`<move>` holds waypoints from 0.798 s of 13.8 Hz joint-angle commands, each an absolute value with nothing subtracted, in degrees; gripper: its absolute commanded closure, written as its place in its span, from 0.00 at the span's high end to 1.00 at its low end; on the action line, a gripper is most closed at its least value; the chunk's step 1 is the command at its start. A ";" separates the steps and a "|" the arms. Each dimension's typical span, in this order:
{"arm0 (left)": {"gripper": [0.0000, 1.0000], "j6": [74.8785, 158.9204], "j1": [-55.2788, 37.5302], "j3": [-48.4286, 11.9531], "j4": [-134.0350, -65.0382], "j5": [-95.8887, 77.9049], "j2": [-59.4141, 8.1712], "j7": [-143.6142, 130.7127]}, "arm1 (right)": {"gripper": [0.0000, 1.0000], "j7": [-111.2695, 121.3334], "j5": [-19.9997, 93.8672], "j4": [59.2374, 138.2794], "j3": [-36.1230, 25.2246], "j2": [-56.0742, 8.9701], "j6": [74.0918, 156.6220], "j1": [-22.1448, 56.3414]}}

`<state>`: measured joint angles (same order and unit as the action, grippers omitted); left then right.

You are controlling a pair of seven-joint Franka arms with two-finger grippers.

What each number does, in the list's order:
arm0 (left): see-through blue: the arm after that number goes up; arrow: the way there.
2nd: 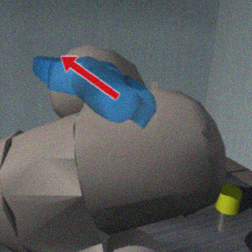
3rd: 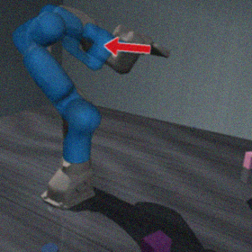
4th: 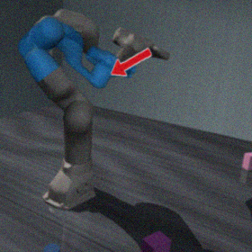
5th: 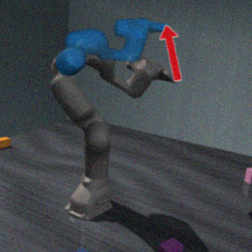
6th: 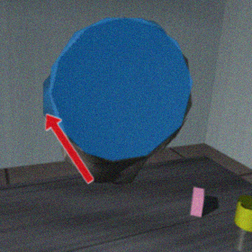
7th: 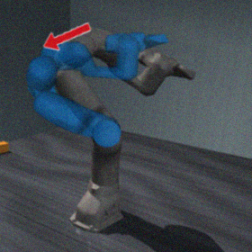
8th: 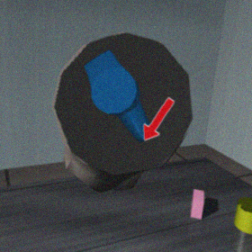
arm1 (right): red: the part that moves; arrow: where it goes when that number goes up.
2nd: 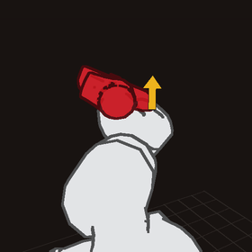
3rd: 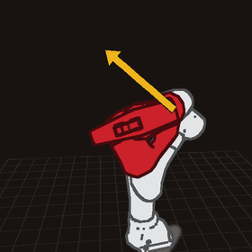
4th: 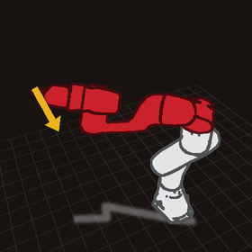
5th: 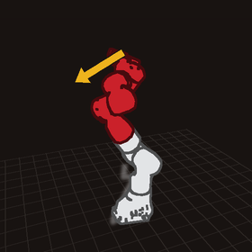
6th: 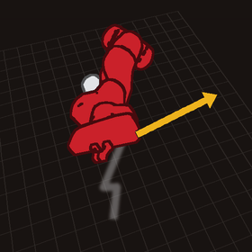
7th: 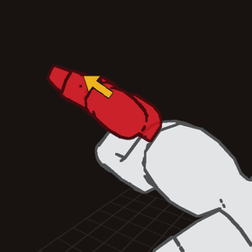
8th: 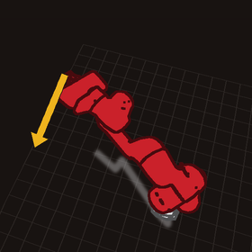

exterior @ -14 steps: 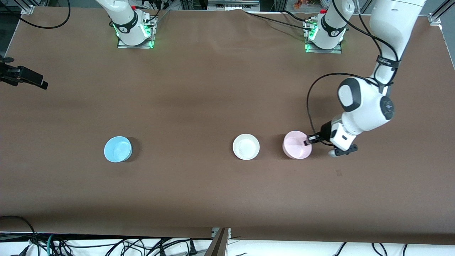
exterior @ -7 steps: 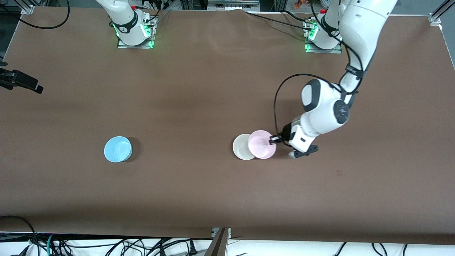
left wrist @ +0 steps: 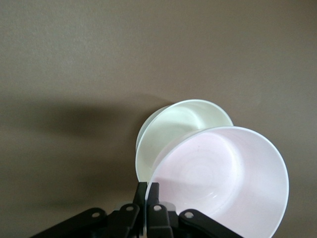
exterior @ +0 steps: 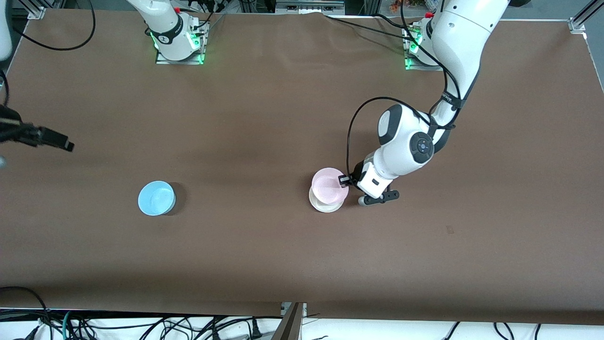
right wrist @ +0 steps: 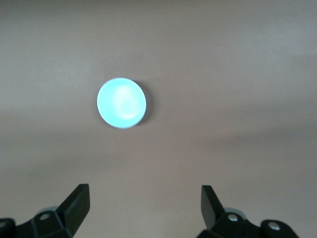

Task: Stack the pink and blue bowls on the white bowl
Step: 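Carry the pink bowl onto the white bowl while the right gripper reaches out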

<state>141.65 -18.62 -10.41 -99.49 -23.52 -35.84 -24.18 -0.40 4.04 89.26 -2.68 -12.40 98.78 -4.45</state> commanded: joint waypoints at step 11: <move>0.02 141.07 -19.78 -9.76 -93.60 -19.69 -40.08 -28.83 | 0.99 -0.26 5.54 95.44 -1.93 -34.01 130.25 -0.88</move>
